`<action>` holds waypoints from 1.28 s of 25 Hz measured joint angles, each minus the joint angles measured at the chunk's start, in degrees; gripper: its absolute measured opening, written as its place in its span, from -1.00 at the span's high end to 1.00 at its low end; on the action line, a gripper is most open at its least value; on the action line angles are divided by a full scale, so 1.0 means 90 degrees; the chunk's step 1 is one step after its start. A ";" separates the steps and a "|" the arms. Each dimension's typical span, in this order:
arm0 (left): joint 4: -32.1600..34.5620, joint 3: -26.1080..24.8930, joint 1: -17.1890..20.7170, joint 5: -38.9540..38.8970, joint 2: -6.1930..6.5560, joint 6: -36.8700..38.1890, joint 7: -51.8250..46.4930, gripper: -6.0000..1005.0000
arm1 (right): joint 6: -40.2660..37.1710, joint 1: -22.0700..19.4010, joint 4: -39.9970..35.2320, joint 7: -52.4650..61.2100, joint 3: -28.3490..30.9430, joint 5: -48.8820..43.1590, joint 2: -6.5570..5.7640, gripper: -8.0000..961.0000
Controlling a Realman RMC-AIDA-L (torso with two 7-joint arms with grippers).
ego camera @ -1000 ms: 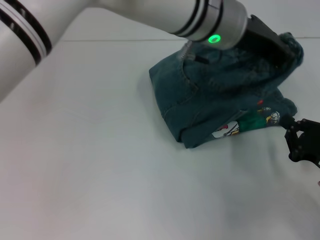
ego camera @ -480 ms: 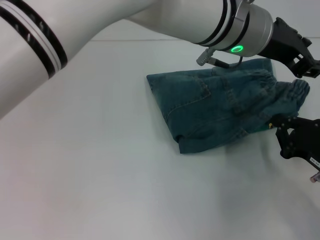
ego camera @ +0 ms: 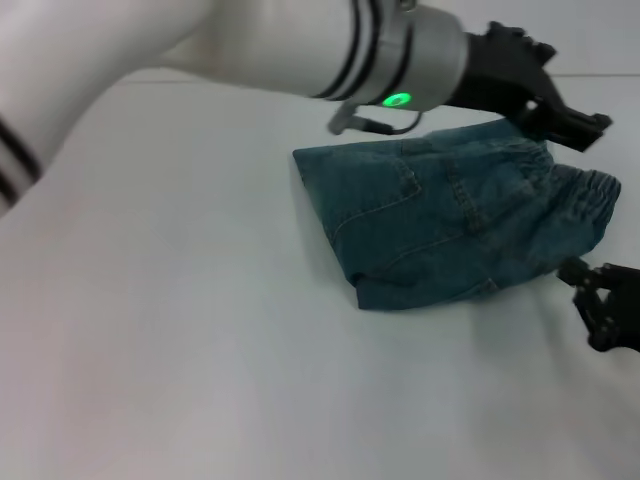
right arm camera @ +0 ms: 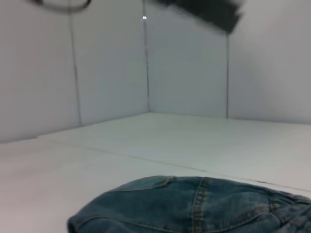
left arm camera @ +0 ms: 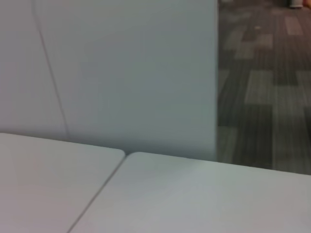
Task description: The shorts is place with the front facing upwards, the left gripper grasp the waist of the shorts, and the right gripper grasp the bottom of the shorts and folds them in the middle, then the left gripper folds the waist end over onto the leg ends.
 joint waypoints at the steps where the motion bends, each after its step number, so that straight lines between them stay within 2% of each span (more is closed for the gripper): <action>1: 0.0182 -0.0086 0.0242 -0.0001 -0.0008 0.0064 0.0088 -0.61 | -0.0177 -0.0137 -0.0267 0.0292 0.0000 -0.0140 -0.0002 0.99; 6: 0.0806 -0.0749 0.1432 -0.0354 -0.0050 0.0564 0.0712 -0.86 | -0.0951 -0.0659 -0.1728 0.1608 0.0063 -0.0820 0.0005 0.99; 8: 0.0765 -0.1124 0.1775 -0.0694 -0.0050 0.0888 0.1082 -0.86 | -0.1174 -0.0761 -0.2244 0.2039 0.0073 -0.1053 0.0014 0.97; 9: 0.0566 -0.1541 0.2050 -0.1097 -0.0052 0.1310 0.1534 -0.86 | -0.1287 -0.0784 -0.2441 0.2226 0.0087 -0.1166 0.0017 0.95; 10: 0.0566 -0.1541 0.2050 -0.1097 -0.0052 0.1310 0.1534 -0.86 | -0.1405 -0.0795 -0.2614 0.2359 0.0110 -0.1248 0.0017 0.94; 13: -0.0015 -0.2381 0.2450 -0.1699 -0.0051 0.2145 0.2509 -0.86 | -0.1795 -0.0775 -0.3039 0.2681 0.0175 -0.1443 0.0019 0.89; 17: -0.0617 -0.3324 0.2989 -0.2181 -0.0024 0.3070 0.3473 -0.87 | -0.2228 -0.0716 -0.3620 0.3189 0.0196 -0.1648 0.0015 0.82; 19: -0.0915 -0.3977 0.3365 -0.2309 -0.0008 0.3743 0.4180 -0.86 | -0.2480 -0.0661 -0.3948 0.3488 0.0196 -0.1870 0.0011 0.79; 25: -0.1850 -0.6043 0.4024 -0.1900 0.0052 0.5388 0.5668 -0.86 | -0.2838 -0.0353 -0.4396 0.4359 0.0206 -0.2597 -0.0043 0.57; 28: -0.1964 -0.6784 0.4207 -0.1286 0.0080 0.5922 0.6009 -0.86 | -0.2952 -0.0226 -0.4401 0.4531 0.0206 -0.2900 -0.0090 0.45; 31: -0.1948 -0.7227 0.4296 -0.0640 0.0106 0.6338 0.6105 -0.86 | -0.3079 -0.0170 -0.4408 0.4567 0.0206 -0.3134 -0.0141 0.33; 32: -0.1941 -0.7306 0.4300 -0.0466 0.0118 0.6429 0.6109 -0.86 | -0.3109 -0.0162 -0.4411 0.4568 0.0206 -0.3187 -0.0155 0.22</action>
